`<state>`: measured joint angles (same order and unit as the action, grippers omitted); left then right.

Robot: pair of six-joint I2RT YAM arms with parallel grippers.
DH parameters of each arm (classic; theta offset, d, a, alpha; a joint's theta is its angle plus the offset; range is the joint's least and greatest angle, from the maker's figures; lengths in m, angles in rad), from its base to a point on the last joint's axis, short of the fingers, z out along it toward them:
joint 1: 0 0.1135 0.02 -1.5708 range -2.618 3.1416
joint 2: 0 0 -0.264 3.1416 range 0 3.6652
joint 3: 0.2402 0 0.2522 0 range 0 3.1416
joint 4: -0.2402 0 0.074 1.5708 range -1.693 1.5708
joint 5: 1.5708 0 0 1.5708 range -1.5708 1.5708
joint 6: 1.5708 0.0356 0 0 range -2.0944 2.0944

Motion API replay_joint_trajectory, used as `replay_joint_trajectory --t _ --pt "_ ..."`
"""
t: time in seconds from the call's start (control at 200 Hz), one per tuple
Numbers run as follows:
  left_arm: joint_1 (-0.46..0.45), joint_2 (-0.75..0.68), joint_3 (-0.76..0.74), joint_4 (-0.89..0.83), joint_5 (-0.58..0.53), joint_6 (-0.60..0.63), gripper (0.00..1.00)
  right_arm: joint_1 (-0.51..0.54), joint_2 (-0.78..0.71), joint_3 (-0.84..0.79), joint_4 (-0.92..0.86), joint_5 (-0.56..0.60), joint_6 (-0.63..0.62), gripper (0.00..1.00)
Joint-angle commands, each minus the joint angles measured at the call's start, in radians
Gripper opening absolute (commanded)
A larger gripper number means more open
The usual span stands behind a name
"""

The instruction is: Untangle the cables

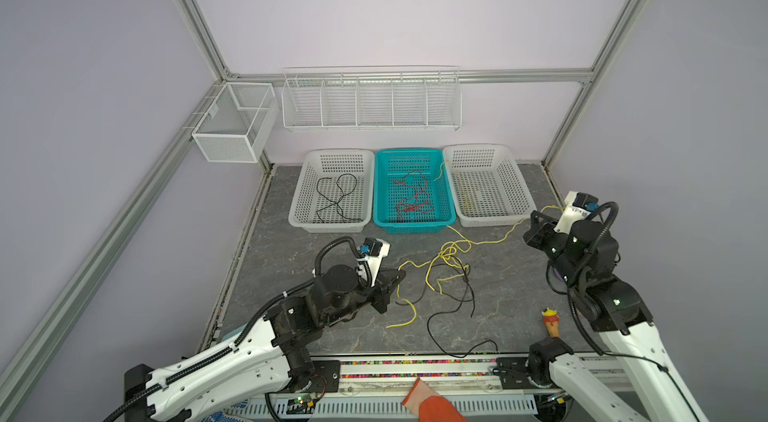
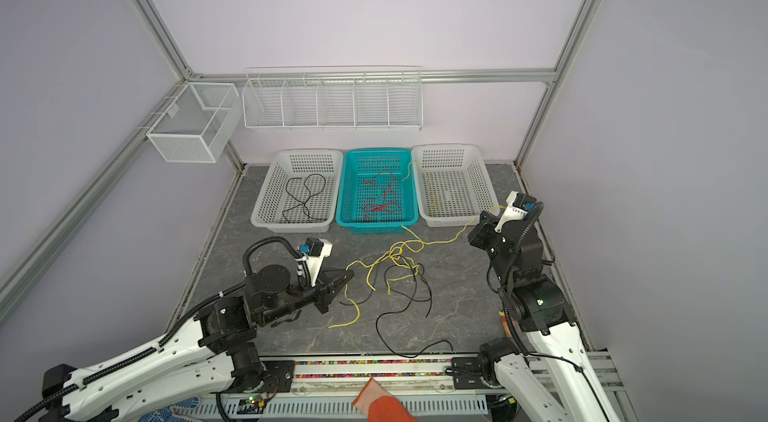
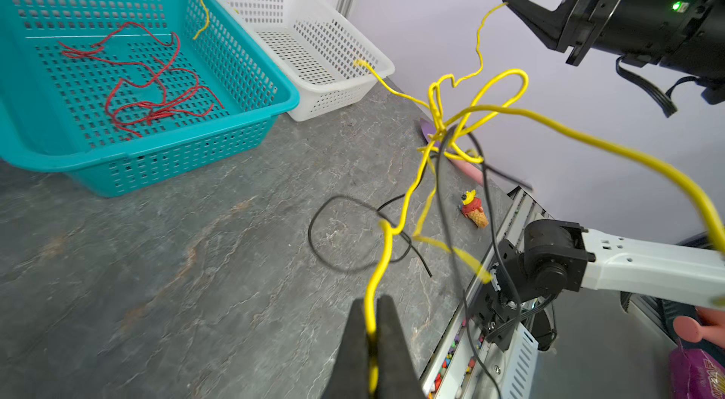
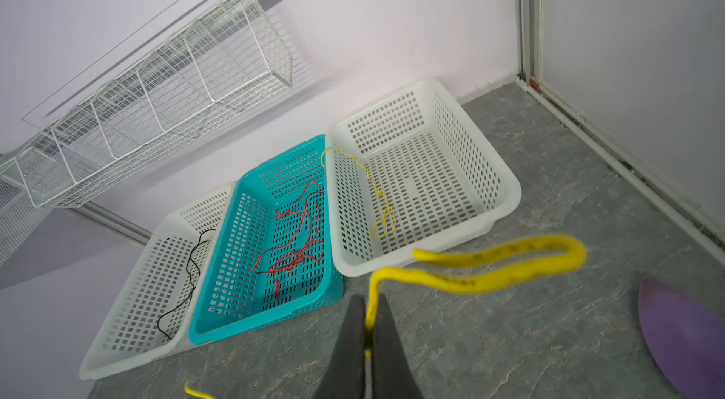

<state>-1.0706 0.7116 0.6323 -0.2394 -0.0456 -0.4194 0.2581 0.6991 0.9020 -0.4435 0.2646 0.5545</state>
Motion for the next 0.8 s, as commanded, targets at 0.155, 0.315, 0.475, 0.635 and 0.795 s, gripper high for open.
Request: replay_joint_trajectory --t 0.155,0.315,0.475,0.635,0.795 --pt "0.058 -0.136 0.087 -0.305 -0.243 -0.001 0.0 -0.198 0.069 -0.078 -0.022 -0.131 0.07 0.06" --pt "0.07 -0.211 0.154 -0.404 -0.349 0.008 0.0 -0.245 0.091 -0.102 -0.014 -0.169 0.066 0.06" --pt "0.07 -0.261 0.245 -0.518 -0.445 0.025 0.0 -0.282 0.095 -0.097 -0.025 -0.149 0.041 0.06" --pt "0.07 -0.281 0.347 -0.565 -0.444 0.065 0.0 -0.293 0.112 -0.109 -0.006 -0.208 0.051 0.06" --pt "0.07 -0.305 0.499 -0.596 -0.512 0.14 0.0 -0.341 0.175 -0.156 0.015 -0.286 0.074 0.06"
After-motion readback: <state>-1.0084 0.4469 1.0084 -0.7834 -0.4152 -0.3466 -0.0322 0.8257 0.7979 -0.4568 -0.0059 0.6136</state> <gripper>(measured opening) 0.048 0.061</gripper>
